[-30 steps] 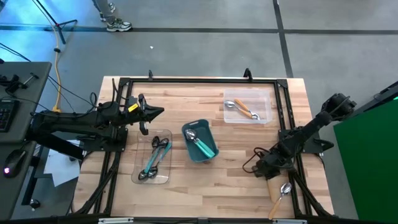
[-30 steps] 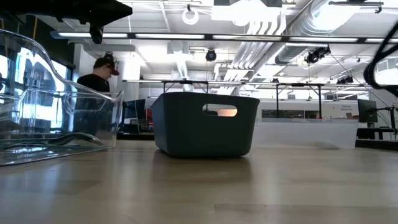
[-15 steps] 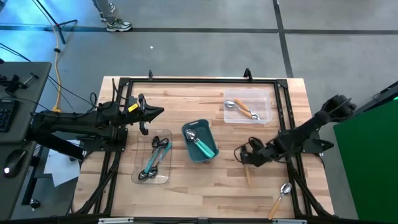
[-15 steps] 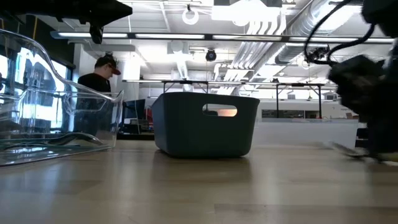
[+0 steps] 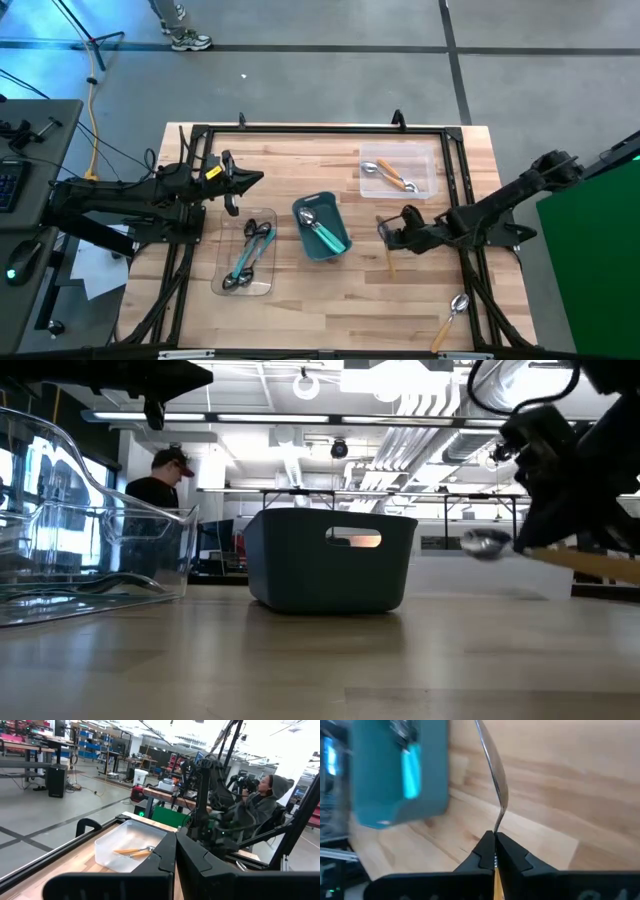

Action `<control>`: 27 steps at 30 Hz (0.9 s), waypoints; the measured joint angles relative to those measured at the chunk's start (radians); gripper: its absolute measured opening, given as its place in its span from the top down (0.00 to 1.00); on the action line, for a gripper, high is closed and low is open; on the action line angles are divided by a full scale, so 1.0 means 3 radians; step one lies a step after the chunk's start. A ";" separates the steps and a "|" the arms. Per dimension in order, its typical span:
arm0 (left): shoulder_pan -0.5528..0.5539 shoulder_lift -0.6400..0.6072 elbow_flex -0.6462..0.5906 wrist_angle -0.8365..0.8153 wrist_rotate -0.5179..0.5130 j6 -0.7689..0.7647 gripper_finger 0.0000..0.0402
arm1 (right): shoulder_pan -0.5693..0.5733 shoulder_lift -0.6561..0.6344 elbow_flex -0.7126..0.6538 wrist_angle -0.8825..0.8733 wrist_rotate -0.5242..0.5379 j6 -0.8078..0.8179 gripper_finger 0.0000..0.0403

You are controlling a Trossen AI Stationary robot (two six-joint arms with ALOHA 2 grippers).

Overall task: Sort silverware by color (type)
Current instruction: Put the orange spoon into the white bin

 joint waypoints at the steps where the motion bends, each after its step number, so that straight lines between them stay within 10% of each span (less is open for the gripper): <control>1: 0.0000 0.0000 0.0000 0.0001 -0.0002 0.0000 1.00 | 0.0000 -0.0060 0.0000 -0.0001 0.0064 -0.0028 0.99; 14: 0.0000 0.0064 0.0005 0.0126 0.0025 -0.0400 1.00 | -0.0361 -0.0936 0.0007 0.0991 0.0769 -0.1739 1.00; 27: 0.0003 0.0810 0.0689 0.0074 0.0468 -0.0498 1.00 | -0.1290 -0.0495 0.1064 0.1270 -0.0469 -0.4051 1.00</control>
